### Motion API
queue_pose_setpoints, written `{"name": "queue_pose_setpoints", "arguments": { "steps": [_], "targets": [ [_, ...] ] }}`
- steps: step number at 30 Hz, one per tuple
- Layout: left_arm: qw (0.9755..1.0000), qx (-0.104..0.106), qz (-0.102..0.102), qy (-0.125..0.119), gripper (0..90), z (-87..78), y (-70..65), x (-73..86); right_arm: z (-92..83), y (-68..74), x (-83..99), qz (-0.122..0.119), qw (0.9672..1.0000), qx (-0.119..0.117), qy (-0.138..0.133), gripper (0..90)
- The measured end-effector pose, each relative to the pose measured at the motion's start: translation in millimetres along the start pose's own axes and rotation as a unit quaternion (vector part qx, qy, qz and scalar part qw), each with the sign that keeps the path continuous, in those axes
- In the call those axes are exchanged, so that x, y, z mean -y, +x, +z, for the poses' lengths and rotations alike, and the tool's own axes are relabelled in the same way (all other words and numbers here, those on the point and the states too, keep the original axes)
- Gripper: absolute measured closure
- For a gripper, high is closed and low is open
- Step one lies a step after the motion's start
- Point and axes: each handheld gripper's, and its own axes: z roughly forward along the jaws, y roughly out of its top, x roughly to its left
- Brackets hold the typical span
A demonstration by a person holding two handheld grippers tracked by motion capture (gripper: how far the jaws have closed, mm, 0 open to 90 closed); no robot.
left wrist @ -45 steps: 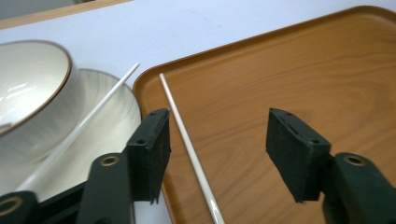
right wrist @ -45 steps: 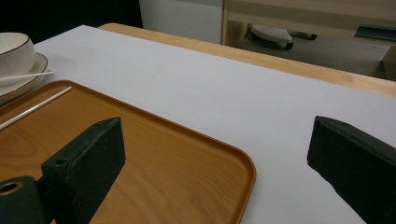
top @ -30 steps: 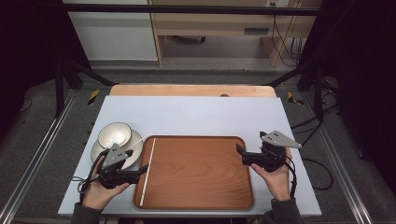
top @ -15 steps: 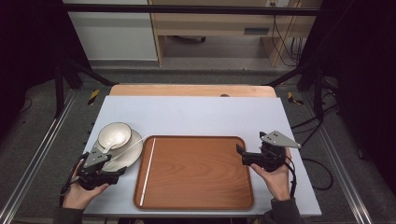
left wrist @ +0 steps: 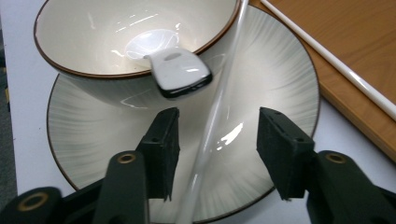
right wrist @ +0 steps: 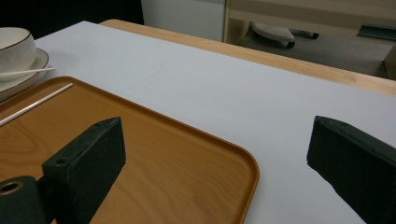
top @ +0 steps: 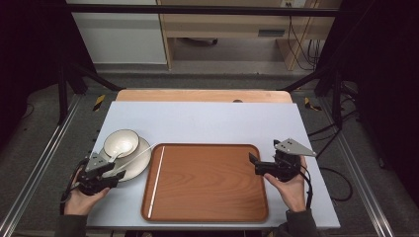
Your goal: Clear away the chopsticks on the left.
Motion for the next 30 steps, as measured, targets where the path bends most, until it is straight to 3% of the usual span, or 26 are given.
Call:
{"name": "queue_pose_setpoints", "arguments": {
  "steps": [10,16,22,30],
  "targets": [
    [0.9995,0.000,0.025,0.018,68.3,8.0,2.8,0.4,1.5,0.8,0.6,-0.002,1.0000,-0.001,0.003,4.7],
    [0.9993,0.007,0.028,0.024,78.1,11.0,4.0,1.3,1.9,0.9,0.8,0.000,1.0000,-0.001,0.003,4.7],
    [0.9987,0.024,0.036,0.025,83.6,10.8,-1.2,-0.9,2.0,0.9,0.9,-0.002,1.0000,0.000,0.004,4.7],
    [0.9989,0.023,0.032,0.026,83.7,8.6,-9.0,-5.8,1.5,0.4,1.0,-0.002,1.0000,0.000,0.004,4.7]
  ]
}}
